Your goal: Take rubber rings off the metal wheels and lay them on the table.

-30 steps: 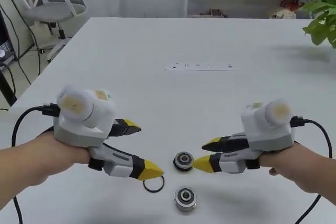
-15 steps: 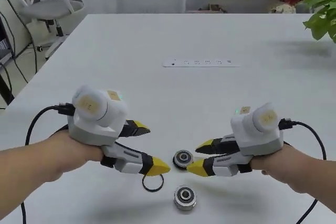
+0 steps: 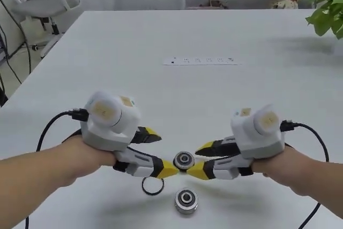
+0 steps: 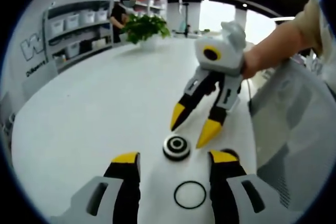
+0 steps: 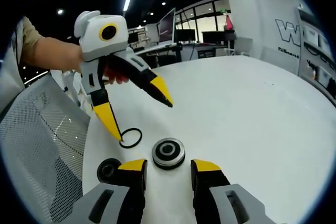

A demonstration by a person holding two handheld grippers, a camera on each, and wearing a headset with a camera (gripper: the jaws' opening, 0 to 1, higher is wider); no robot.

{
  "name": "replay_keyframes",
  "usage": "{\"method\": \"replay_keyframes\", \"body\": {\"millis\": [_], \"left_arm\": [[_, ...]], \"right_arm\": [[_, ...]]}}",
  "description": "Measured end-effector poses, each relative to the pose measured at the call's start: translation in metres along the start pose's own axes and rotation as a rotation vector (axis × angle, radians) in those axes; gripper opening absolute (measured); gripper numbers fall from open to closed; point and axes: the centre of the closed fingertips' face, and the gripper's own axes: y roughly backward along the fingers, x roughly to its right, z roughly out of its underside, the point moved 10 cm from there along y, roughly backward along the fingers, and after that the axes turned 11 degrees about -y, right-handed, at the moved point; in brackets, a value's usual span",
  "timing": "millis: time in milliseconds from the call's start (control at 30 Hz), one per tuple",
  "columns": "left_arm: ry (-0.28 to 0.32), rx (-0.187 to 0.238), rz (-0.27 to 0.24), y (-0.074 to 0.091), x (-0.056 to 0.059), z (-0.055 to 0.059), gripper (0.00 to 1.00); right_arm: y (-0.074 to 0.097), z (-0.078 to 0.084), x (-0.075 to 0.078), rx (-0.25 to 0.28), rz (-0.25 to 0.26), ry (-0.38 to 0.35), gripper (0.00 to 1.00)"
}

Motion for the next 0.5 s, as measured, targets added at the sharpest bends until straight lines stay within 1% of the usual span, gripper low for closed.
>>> {"method": "replay_keyframes", "body": {"millis": [167, 500], "left_arm": [[-0.003, -0.005, 0.009, -0.008, 0.001, 0.0, 0.47], [-0.02, -0.004, 0.028, -0.021, 0.002, -0.005, 0.35]], "right_arm": [[-0.001, 0.001, 0.0, 0.001, 0.0, -0.001, 0.32], [-0.001, 0.002, -0.001, 0.007, -0.001, -0.004, 0.32]]}}
